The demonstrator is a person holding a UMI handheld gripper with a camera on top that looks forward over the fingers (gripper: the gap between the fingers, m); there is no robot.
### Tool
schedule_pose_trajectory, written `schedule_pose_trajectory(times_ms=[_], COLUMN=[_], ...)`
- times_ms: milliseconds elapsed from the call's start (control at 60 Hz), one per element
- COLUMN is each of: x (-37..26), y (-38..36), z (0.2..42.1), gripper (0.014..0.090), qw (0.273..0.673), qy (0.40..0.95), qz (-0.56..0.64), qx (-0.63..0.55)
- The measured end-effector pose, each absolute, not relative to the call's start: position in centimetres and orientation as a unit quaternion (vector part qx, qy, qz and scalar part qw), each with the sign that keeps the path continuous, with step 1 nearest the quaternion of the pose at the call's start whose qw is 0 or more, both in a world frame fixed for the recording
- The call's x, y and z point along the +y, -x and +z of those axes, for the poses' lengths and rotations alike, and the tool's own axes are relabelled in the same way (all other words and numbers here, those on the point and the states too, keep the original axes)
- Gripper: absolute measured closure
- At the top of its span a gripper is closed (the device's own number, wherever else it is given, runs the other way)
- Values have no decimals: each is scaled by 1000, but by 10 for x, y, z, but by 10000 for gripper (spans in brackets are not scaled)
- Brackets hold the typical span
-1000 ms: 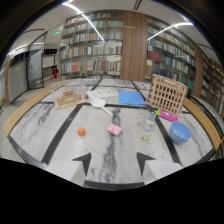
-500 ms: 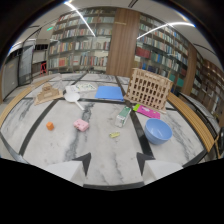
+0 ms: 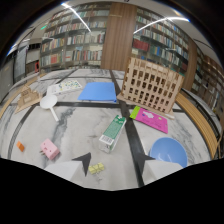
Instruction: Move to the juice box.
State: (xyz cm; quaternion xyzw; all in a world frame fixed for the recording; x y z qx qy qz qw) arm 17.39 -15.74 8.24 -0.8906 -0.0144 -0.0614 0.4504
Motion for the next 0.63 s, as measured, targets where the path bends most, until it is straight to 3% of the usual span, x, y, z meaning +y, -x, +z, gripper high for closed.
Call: schedule_pose_trajectory(times_ms=[233,633], x=[-118,-118], y=[-176,-173], z=[67,60], gripper=[189,189], qw=[440,435], qy=[897,899], qz=[-48,-47], qx=[-9,-11])
